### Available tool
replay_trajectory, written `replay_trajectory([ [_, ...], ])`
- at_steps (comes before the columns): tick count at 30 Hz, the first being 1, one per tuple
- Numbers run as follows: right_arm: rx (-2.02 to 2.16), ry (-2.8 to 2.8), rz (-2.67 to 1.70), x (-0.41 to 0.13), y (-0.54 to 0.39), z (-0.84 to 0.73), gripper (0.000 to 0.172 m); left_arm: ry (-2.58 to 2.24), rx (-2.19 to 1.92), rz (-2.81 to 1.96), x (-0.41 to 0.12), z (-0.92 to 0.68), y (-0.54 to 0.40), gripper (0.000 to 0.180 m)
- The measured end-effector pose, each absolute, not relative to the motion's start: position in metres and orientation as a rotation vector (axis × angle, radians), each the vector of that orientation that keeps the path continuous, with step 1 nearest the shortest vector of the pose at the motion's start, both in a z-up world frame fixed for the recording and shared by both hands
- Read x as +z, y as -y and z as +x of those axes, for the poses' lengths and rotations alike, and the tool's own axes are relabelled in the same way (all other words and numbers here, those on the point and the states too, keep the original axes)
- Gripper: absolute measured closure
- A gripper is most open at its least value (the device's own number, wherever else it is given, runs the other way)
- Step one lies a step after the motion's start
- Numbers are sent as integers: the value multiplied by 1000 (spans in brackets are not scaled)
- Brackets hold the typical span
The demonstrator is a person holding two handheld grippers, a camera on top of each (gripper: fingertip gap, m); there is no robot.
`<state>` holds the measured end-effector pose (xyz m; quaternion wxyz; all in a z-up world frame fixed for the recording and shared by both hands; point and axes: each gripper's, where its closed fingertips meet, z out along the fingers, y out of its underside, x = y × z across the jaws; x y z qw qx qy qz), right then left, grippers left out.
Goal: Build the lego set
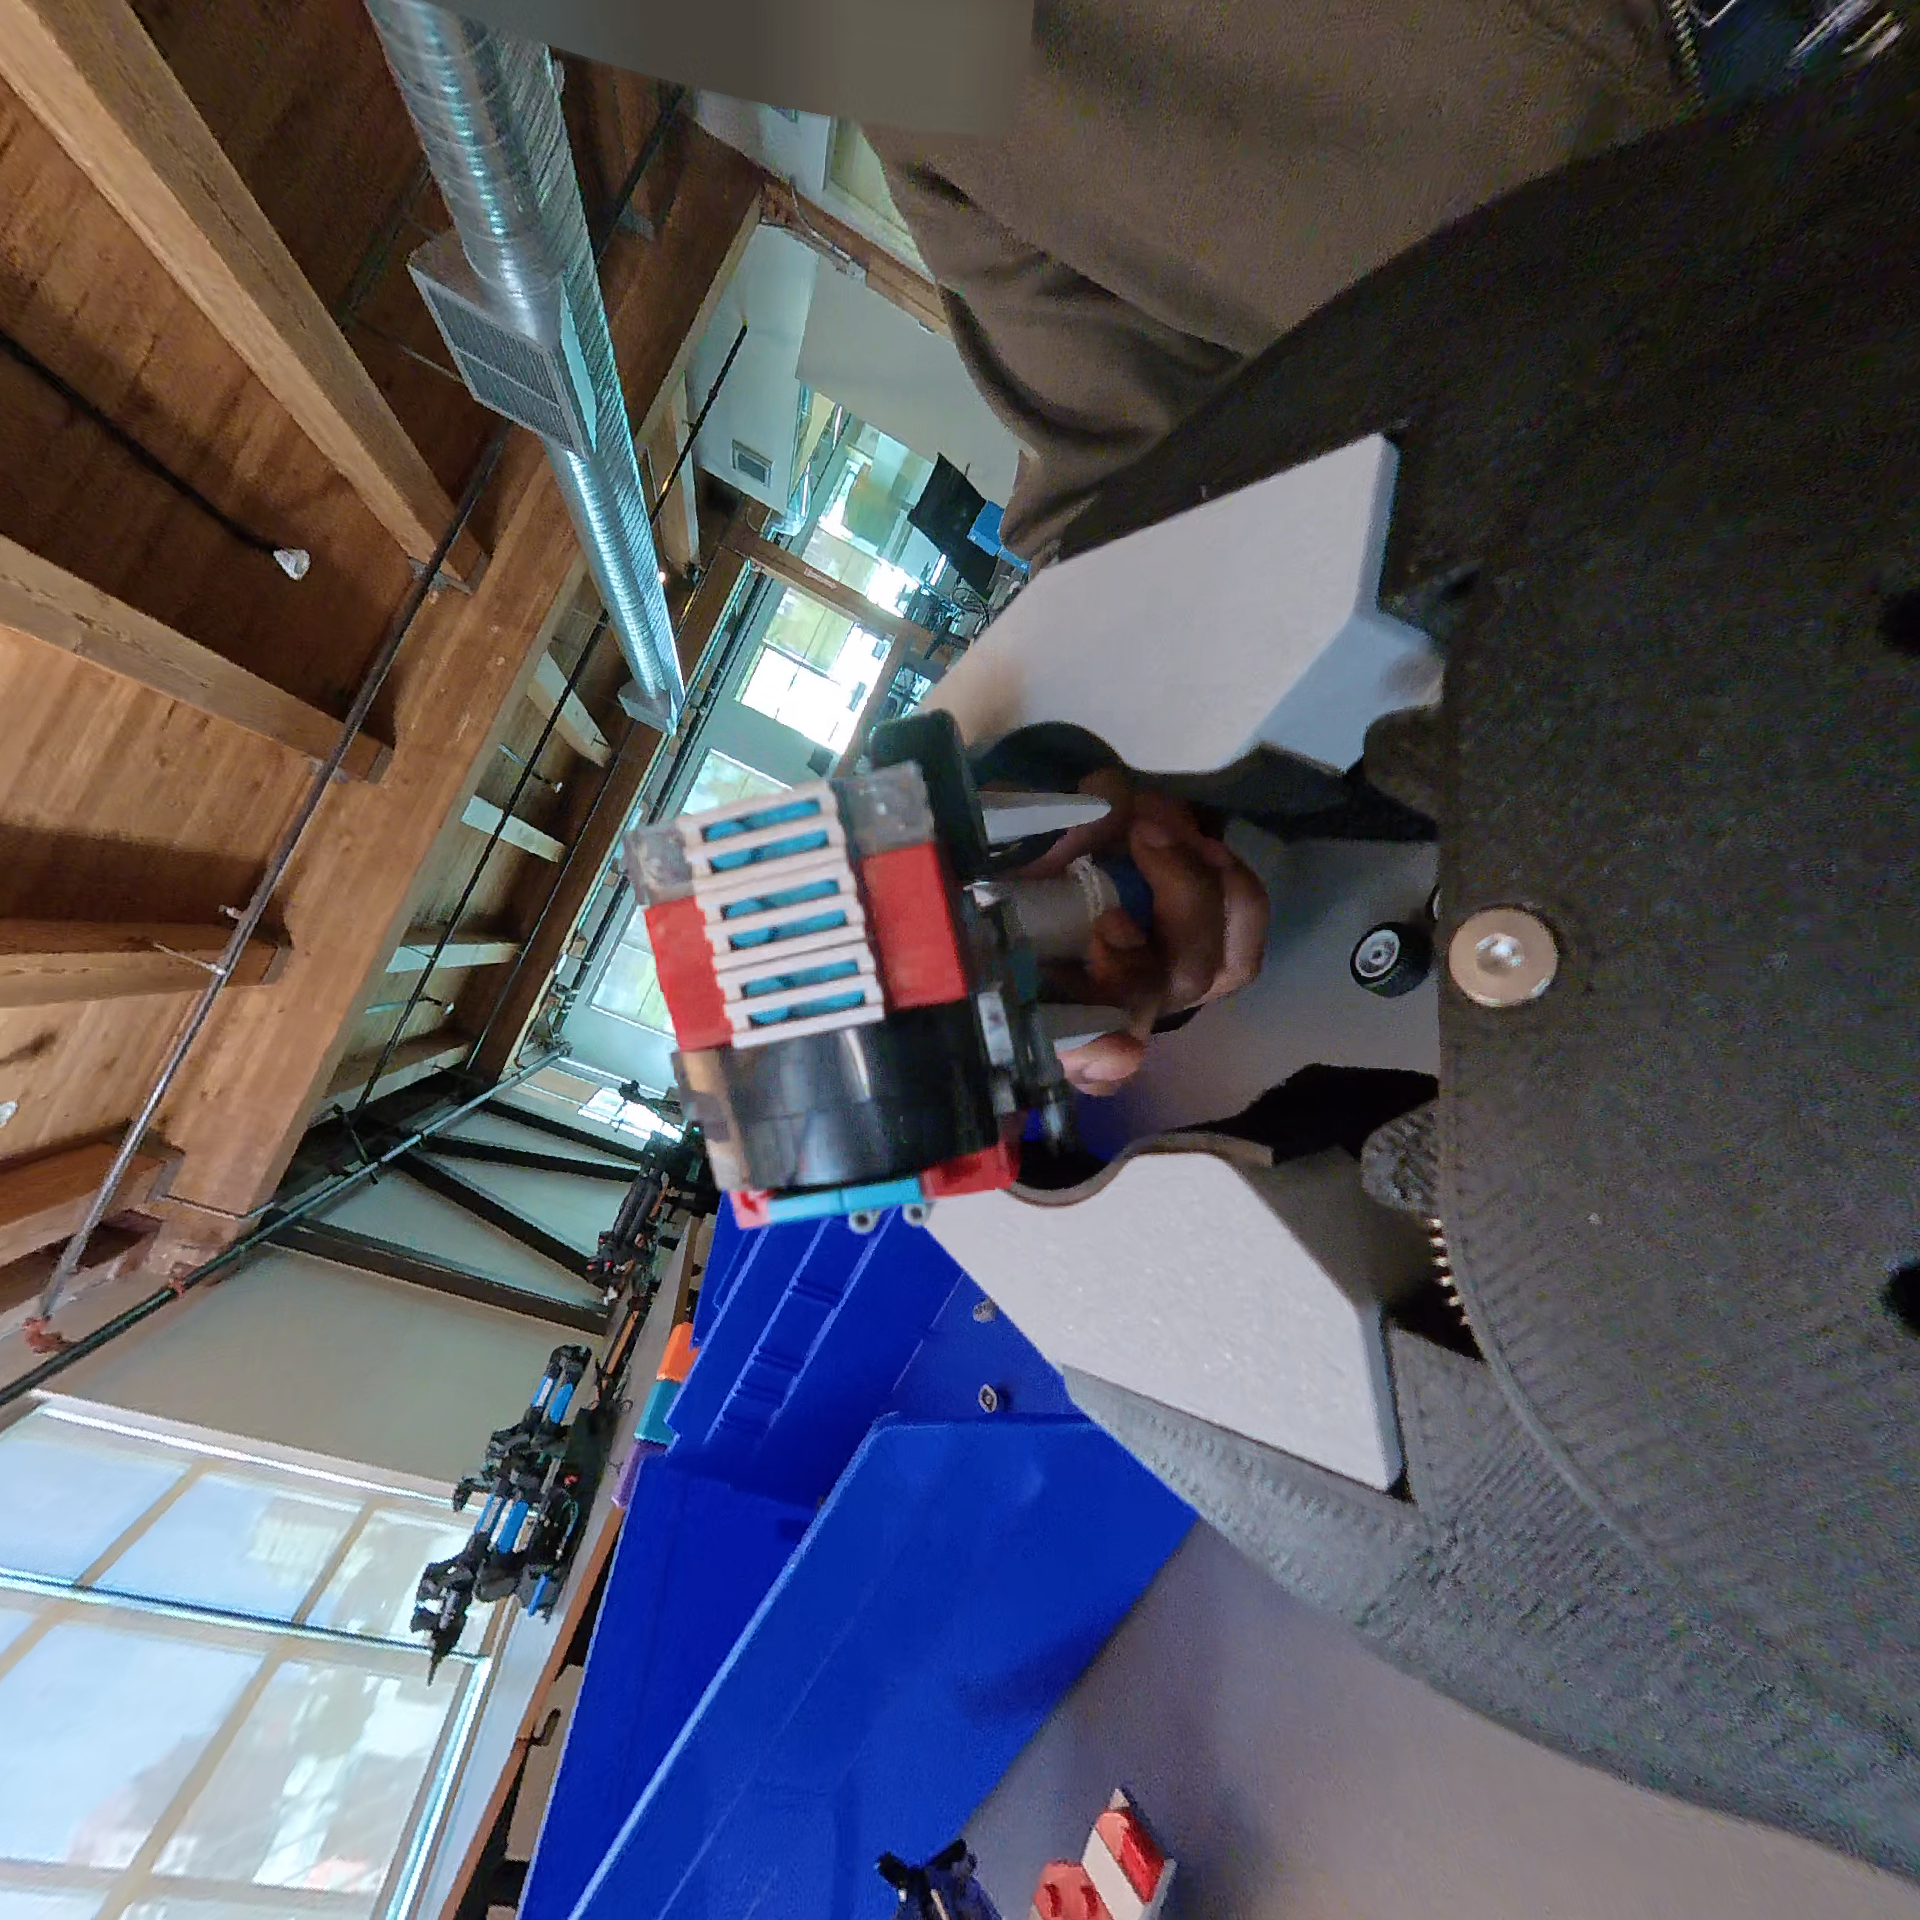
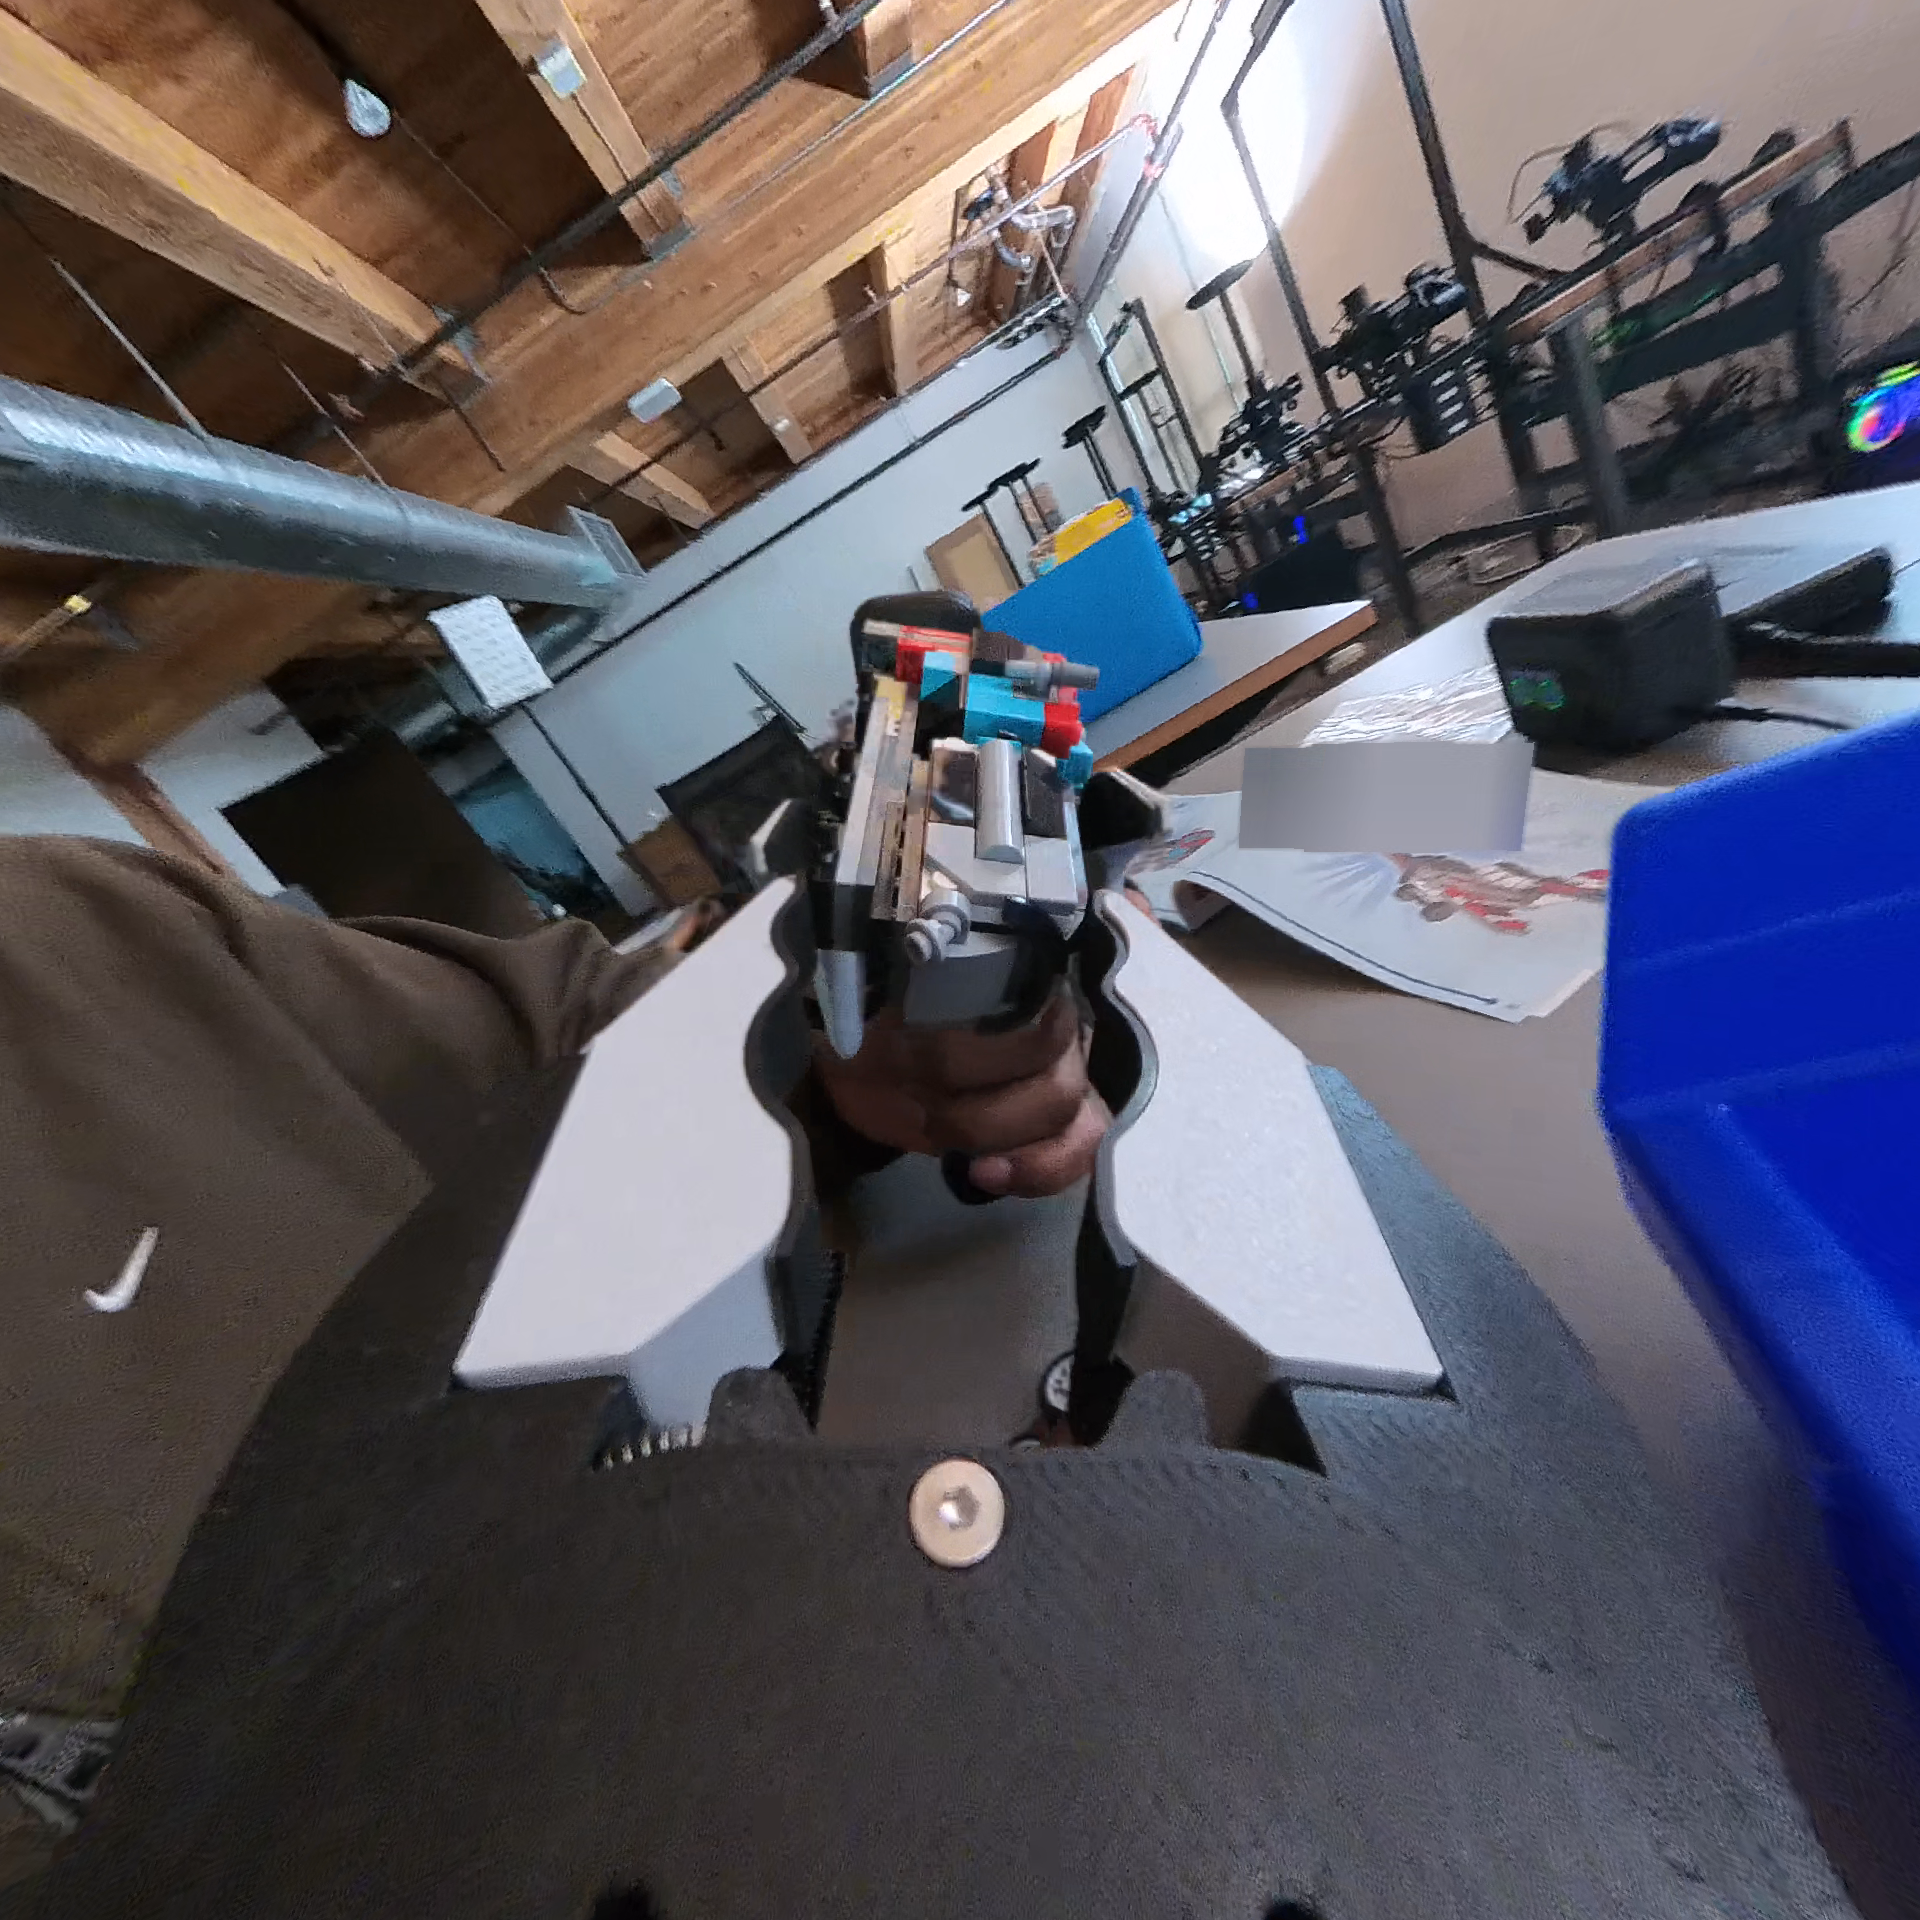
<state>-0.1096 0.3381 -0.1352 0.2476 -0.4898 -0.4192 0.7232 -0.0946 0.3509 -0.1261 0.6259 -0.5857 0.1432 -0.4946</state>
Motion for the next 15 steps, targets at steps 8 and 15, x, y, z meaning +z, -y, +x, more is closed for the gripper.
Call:
replay_trajectory([
  [8, 1876, 1196, -1291, -137, -340, -108, 119, -308, -1185, -1350, -129, -93, -350, 113],
  [15, 1970, 1213, -1292, -134, -336, -104, 120, -251, -1197, -1262, -119, -105, -349, 117],
])
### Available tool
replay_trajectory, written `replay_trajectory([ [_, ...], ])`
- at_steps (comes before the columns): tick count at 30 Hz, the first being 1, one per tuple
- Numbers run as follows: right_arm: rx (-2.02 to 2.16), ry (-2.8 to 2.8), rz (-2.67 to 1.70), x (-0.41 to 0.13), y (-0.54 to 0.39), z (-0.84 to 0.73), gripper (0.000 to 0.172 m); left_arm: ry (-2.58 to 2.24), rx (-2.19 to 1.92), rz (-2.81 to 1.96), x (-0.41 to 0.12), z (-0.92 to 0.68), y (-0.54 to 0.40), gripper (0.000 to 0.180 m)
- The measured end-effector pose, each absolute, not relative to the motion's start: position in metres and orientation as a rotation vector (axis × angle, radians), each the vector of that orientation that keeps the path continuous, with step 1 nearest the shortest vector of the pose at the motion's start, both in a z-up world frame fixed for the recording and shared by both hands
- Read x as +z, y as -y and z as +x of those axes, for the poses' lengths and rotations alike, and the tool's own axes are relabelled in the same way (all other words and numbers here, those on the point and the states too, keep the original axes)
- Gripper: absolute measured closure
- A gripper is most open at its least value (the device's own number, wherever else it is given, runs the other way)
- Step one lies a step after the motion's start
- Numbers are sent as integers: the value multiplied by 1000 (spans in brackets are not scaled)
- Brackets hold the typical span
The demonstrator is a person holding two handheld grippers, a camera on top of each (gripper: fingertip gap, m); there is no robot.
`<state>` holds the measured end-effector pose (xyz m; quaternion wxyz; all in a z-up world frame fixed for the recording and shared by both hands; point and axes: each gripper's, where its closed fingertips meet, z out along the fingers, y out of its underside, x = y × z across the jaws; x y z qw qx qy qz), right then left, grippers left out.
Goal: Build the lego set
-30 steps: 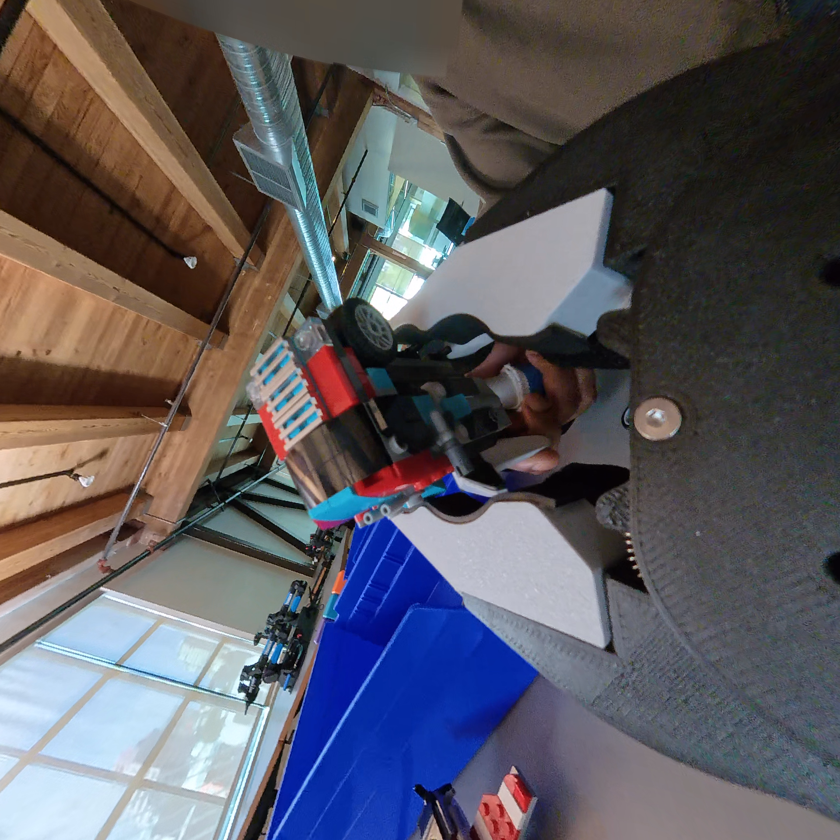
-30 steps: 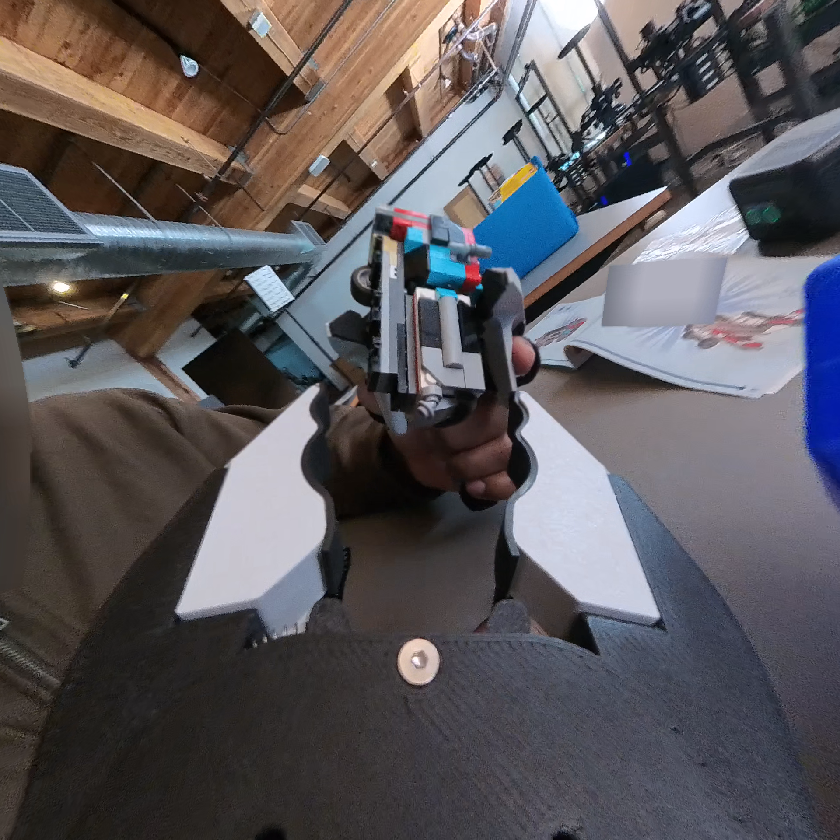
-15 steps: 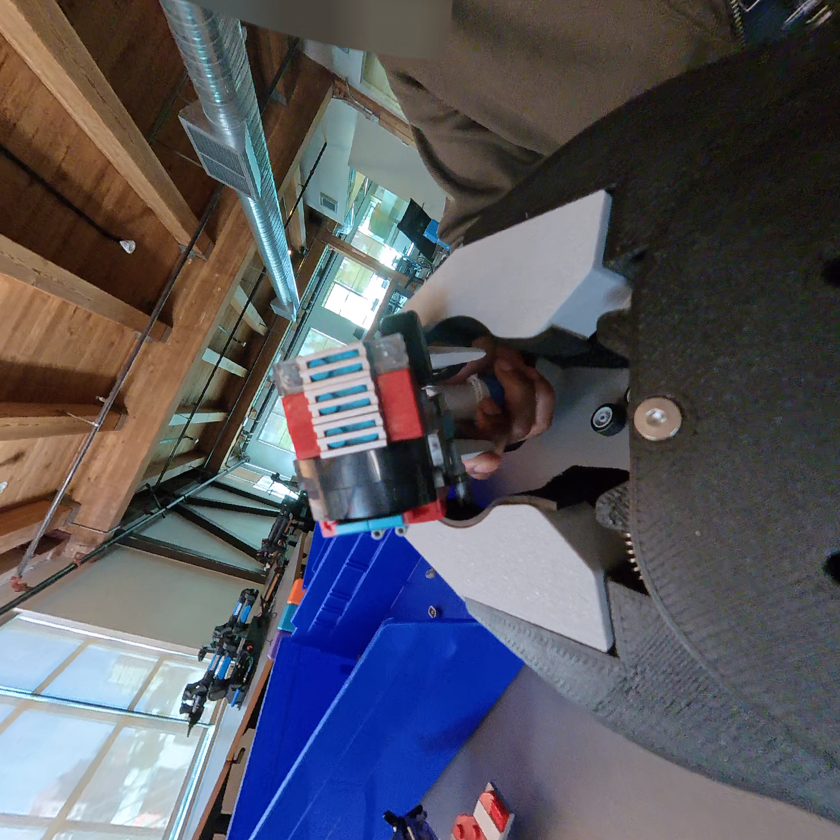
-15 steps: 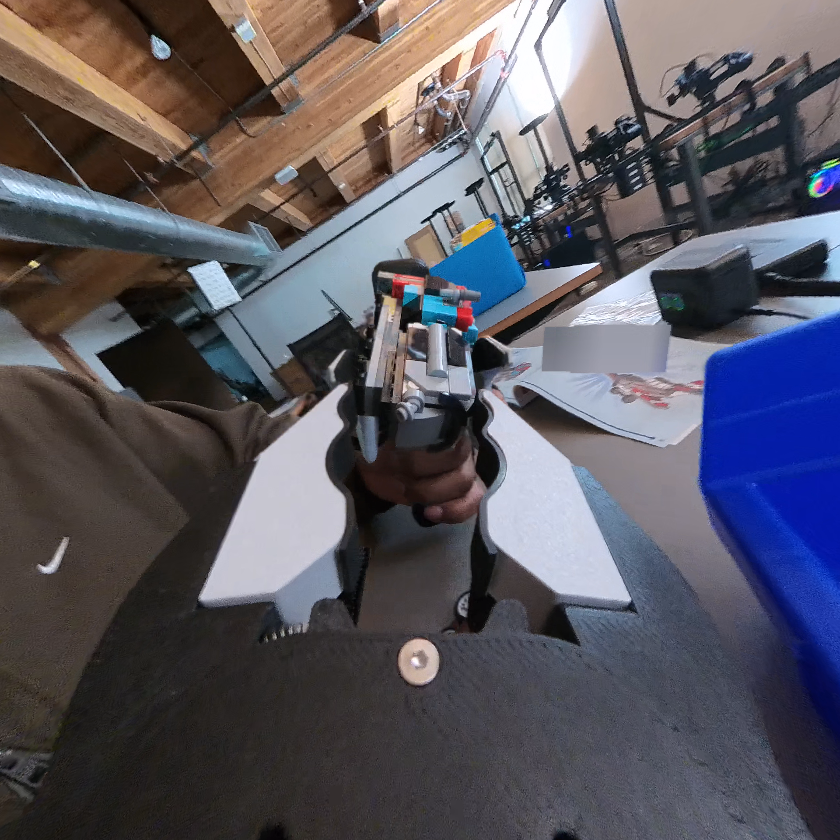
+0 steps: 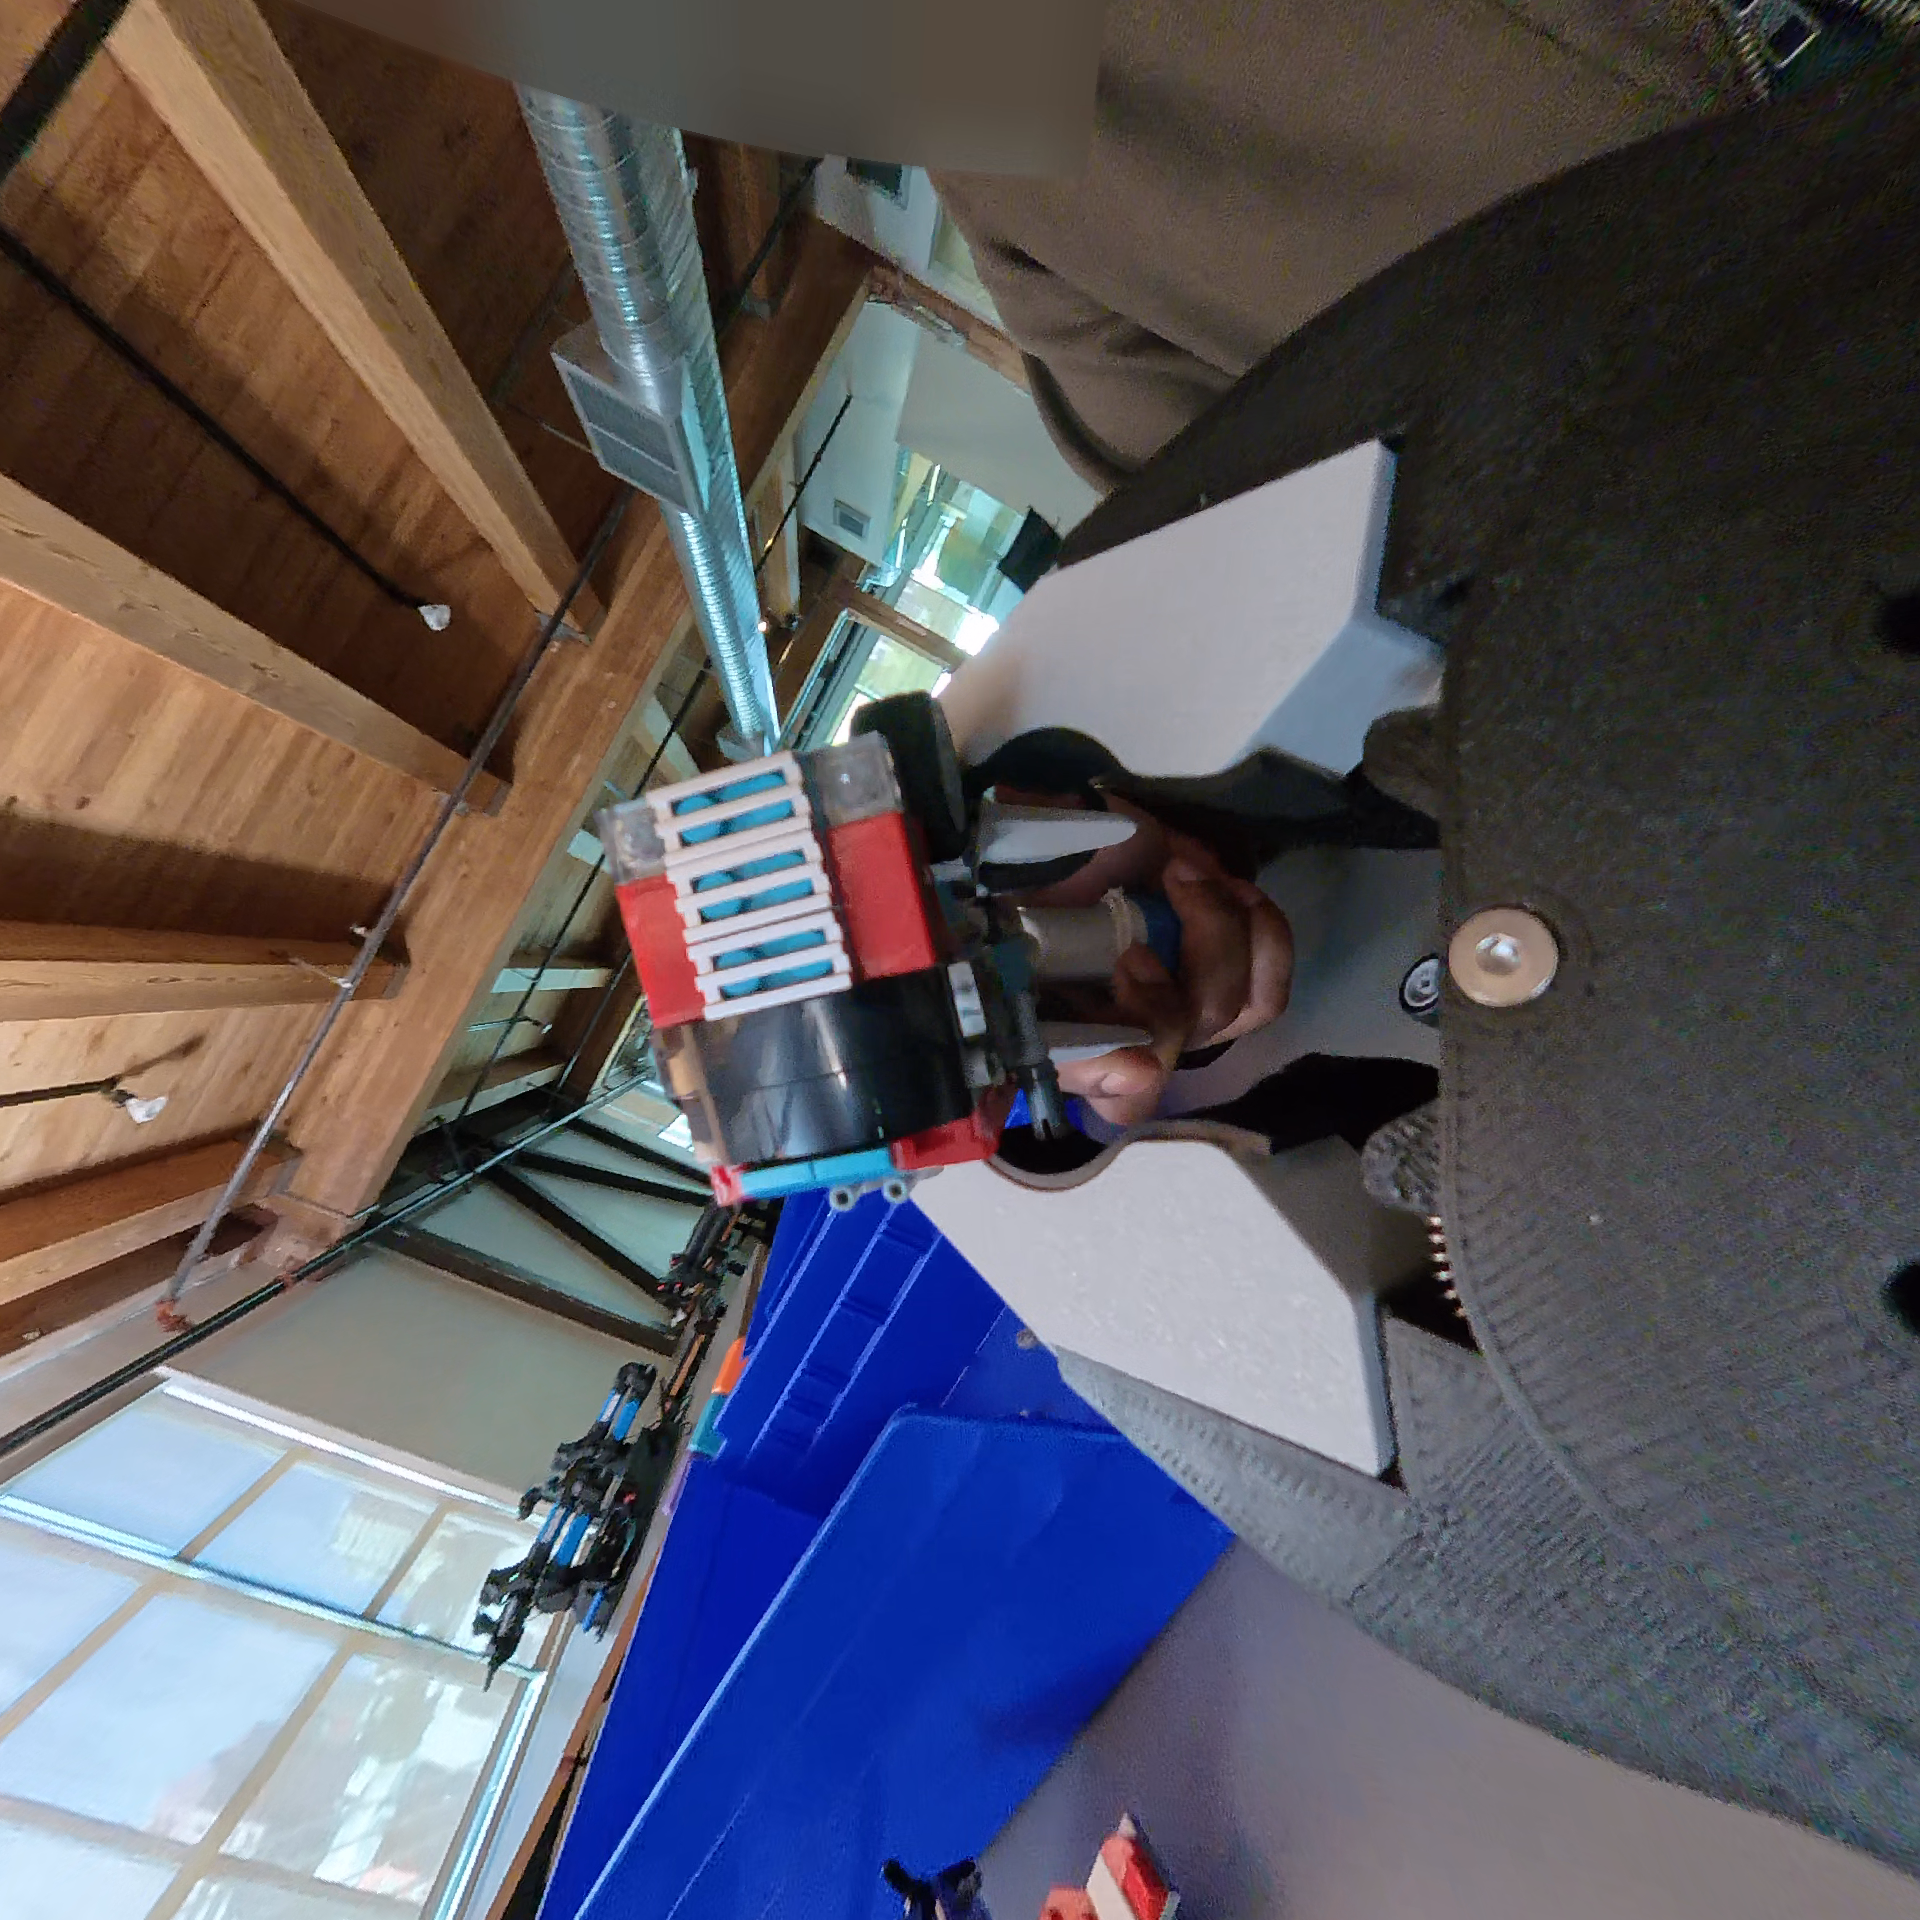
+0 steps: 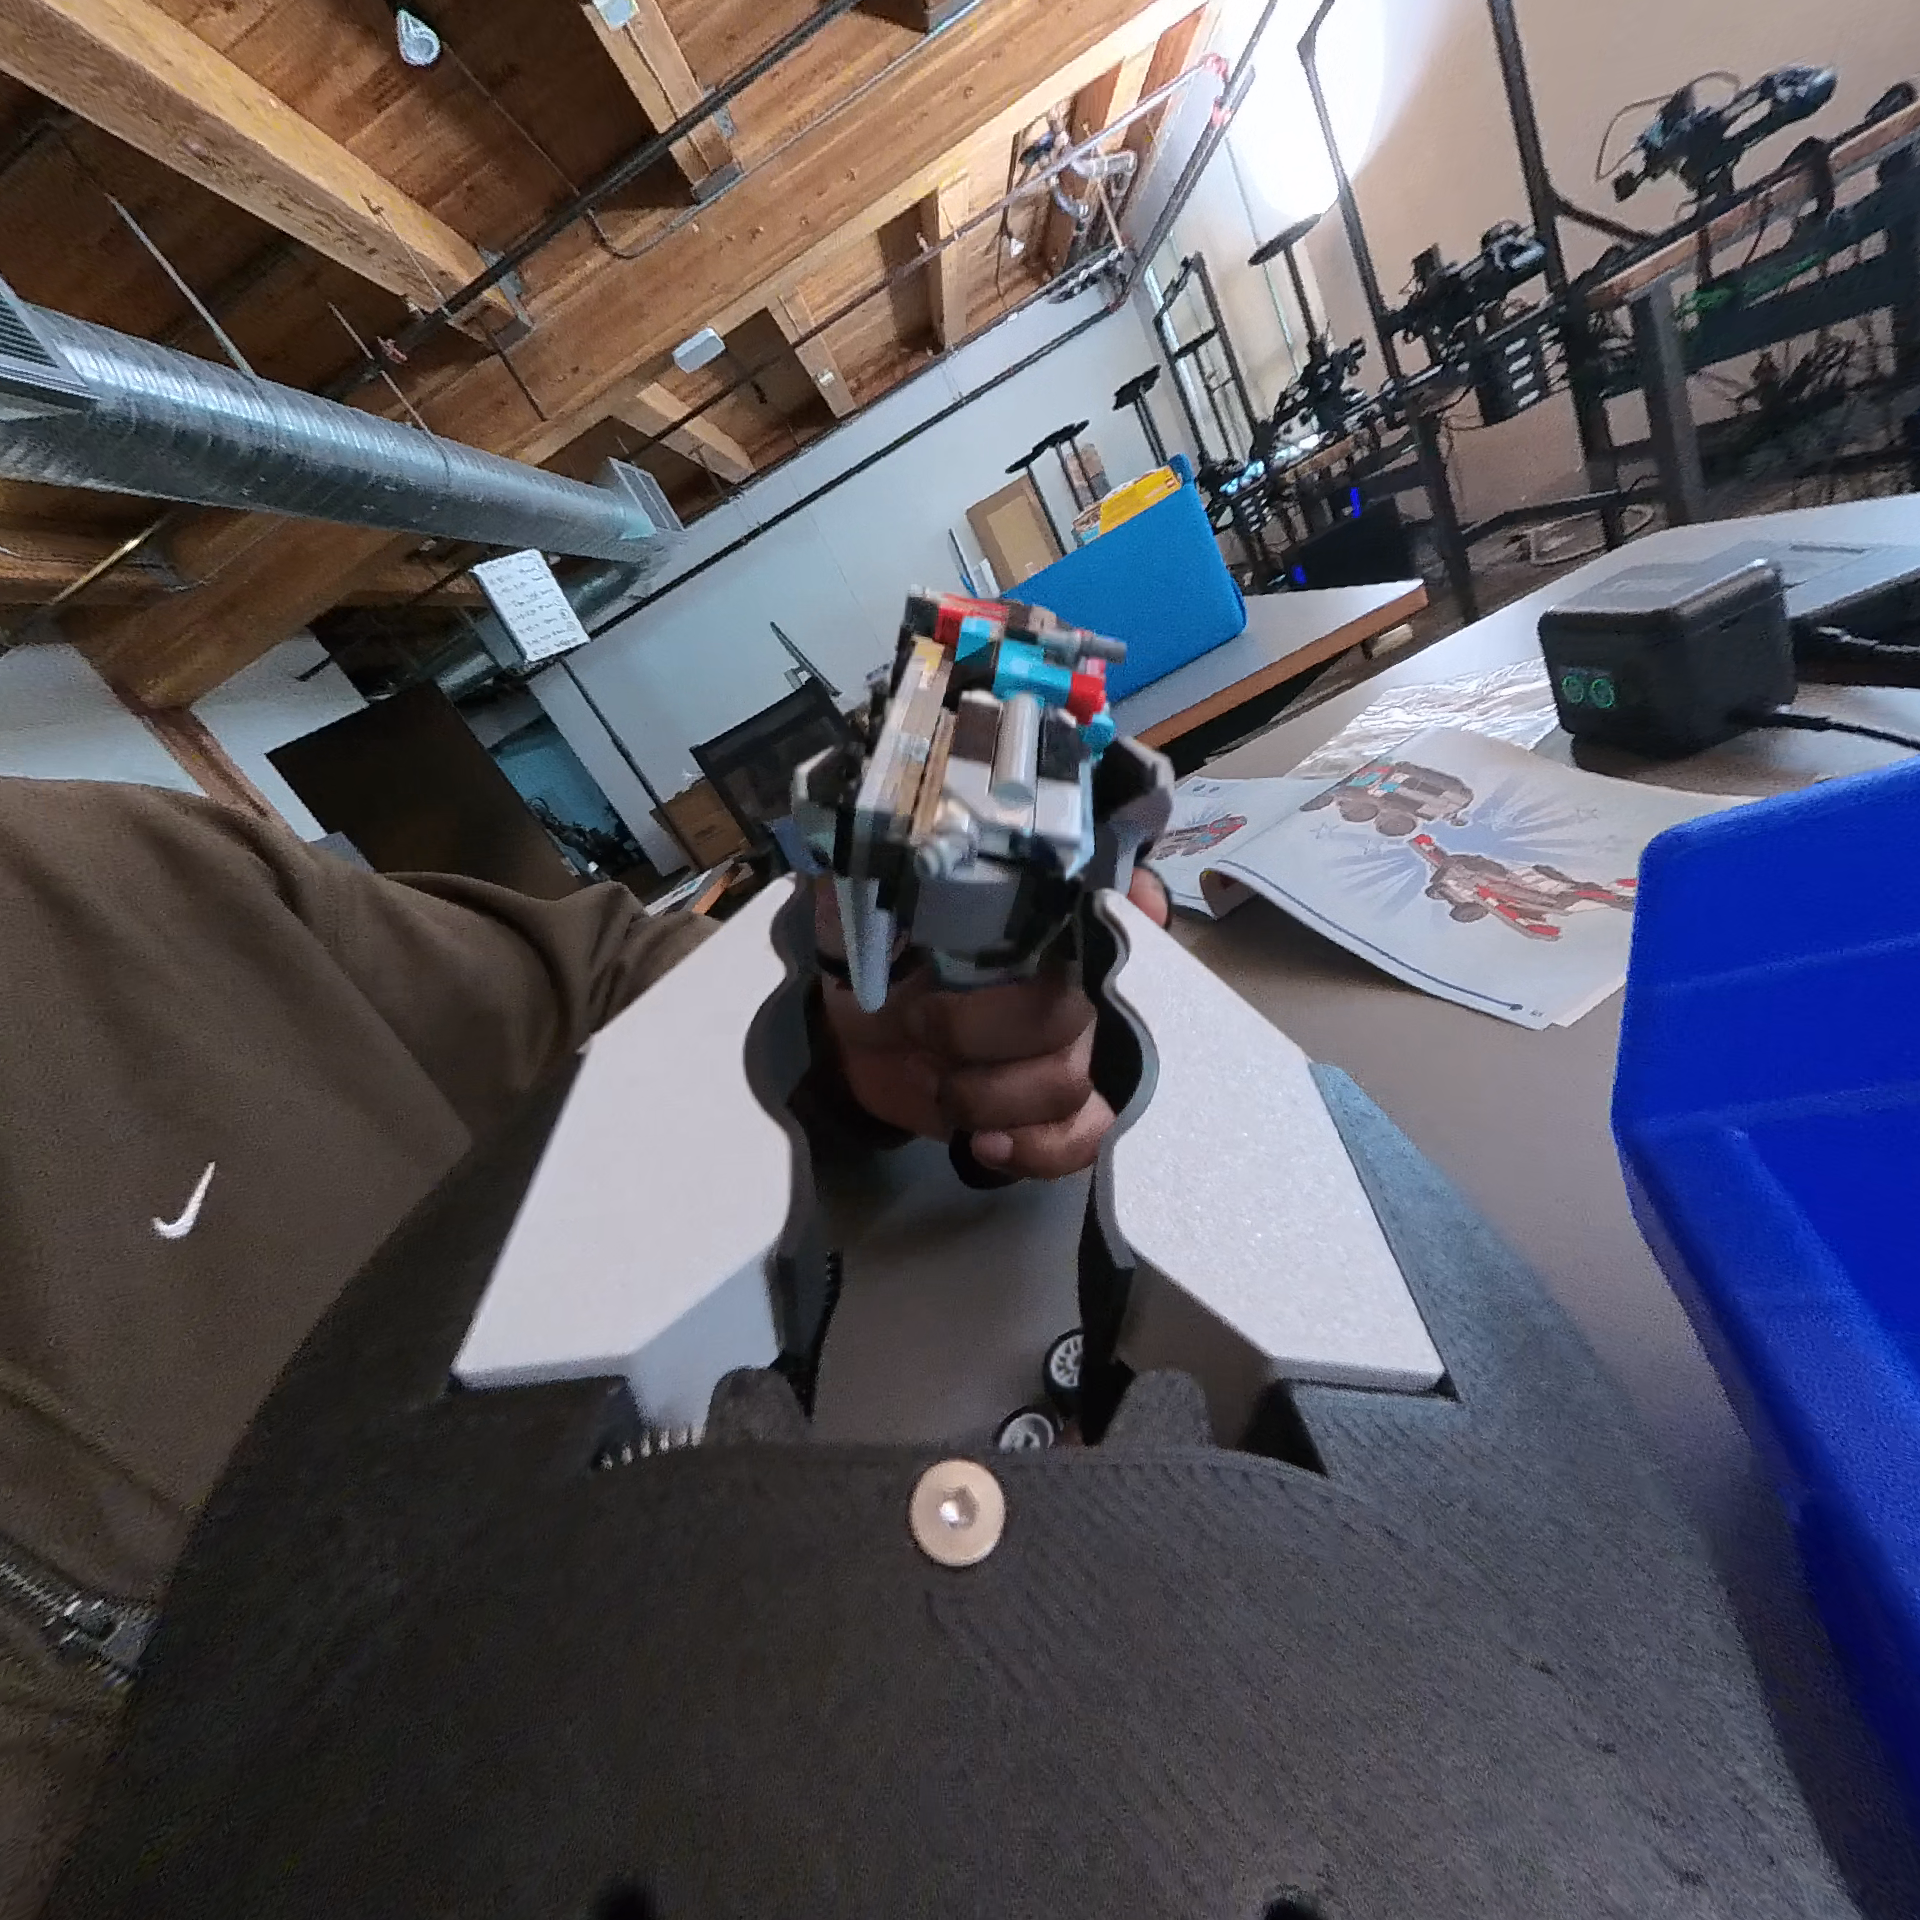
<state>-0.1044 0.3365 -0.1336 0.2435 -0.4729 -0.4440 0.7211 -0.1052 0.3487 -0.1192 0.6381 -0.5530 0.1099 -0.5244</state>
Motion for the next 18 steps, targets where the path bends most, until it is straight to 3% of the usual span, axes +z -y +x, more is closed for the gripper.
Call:
replay_trajectory([
  [18, 1841, 1255, -1247, -136, -339, -104, 123, -341, -1148, -1359, -131, -95, -349, 116],
])
